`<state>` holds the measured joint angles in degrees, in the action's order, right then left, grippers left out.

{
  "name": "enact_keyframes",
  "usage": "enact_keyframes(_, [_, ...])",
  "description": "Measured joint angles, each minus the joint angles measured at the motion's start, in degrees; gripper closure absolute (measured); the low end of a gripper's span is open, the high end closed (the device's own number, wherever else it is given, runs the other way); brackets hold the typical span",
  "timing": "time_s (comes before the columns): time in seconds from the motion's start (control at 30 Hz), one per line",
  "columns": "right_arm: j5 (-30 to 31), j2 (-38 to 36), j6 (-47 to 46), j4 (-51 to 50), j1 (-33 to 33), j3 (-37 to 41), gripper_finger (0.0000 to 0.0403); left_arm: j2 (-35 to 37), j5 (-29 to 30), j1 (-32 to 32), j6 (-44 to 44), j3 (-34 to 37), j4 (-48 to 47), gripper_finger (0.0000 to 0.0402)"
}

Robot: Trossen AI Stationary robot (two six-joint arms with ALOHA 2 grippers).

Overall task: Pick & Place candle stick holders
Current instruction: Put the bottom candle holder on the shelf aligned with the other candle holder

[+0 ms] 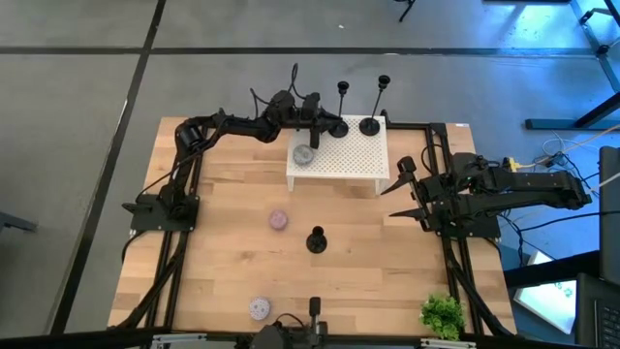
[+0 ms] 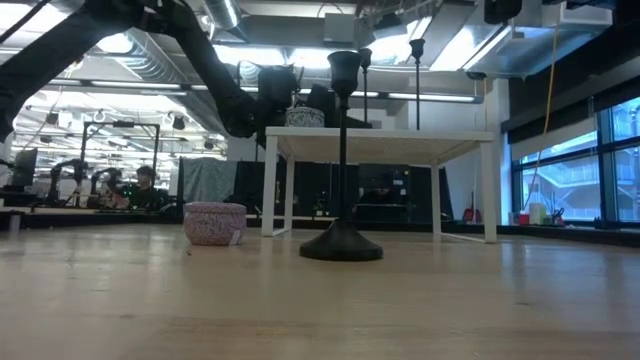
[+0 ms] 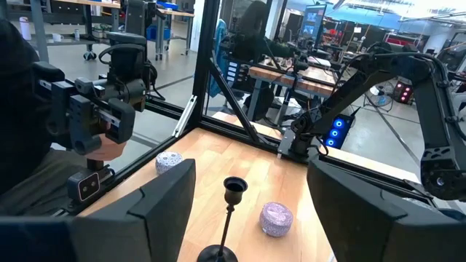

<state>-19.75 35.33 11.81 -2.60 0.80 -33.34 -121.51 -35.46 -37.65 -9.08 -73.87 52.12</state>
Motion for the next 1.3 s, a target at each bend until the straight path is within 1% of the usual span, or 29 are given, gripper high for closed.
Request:
enact_keyframes(0.57, [0.0, 0.0, 0.0, 0.0, 0.0, 0.0, 0.0134, 0.3, 0.1, 0.0, 0.7, -0.1, 0.6, 0.0284])
enact_keyframes(0.7, [0.0, 0.0, 0.0, 0.0, 0.0, 0.0, 0.0134, 1.1, 0.2, 0.3, 0.6, -0.2, 0.9, 0.0272])
enact_keyframes(1.07, [0.0, 0.0, 0.0, 0.0, 0.0, 0.0, 0.0134, 6.4, 0.4, 1.2, 0.2, -0.2, -0.4, 0.0265])
enact_keyframes(1.3, [0.0, 0.0, 0.0, 0.0, 0.0, 0.0, 0.0134, 10.5, 0.5, 1.7, 2.5, -0.2, -6.2, 0.0264])
